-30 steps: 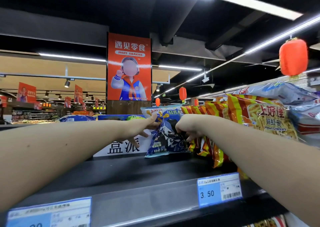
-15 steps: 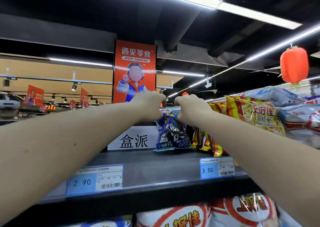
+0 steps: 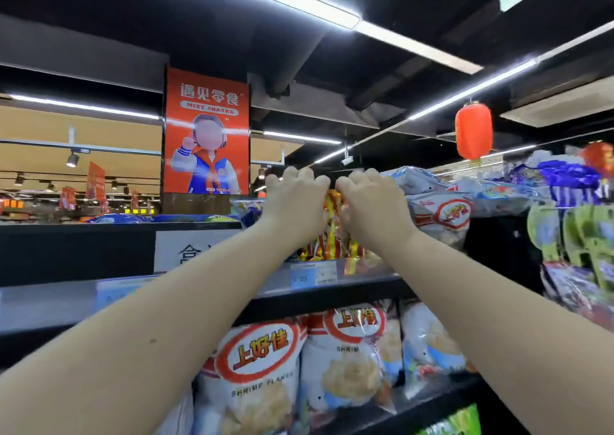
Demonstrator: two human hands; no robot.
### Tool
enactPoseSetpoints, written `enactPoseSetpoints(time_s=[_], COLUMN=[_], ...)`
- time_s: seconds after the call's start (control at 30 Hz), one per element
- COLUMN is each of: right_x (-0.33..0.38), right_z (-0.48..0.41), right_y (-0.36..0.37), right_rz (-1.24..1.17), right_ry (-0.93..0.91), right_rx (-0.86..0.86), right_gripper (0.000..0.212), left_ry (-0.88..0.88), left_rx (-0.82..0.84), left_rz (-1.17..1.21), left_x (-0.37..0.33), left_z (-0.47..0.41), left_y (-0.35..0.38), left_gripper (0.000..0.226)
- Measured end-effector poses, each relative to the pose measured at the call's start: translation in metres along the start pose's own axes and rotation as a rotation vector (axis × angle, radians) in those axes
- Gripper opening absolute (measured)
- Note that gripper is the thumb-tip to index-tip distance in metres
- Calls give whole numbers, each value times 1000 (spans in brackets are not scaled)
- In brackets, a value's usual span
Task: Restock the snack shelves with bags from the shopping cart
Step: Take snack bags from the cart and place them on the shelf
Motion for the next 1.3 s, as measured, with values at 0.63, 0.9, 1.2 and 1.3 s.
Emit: enactPoseSetpoints(time_s=[0.63,0.9,1.2,1.3], right_x=[-407,-513,-612,-648], right_z=[379,541,679,719], right_y=[-102,-113,-40,-7], right_rz=[327,434,458,432], right_ry=[387,460,582,660], right_rx=[365,553,710,772], right_gripper=[23,38,35,35], left_ry=[73,191,279,295], left_rx=[-77,130,350,476], left_rz=[780,889,926,923], left_x=[-542,-717,-851,-894], left_z=[75,135,155,144], left_y=[64,137,272,324], left_gripper=[31,30,33,36])
Point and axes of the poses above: each hand's wrist, its own z-axis away from the middle knuckle, its own y-axis out of the palm, x = y × z, the point moved 6 cm from there along -z, towards the middle knuckle, and after that the axes turned 11 degrees about z, right-handed, at the moved point
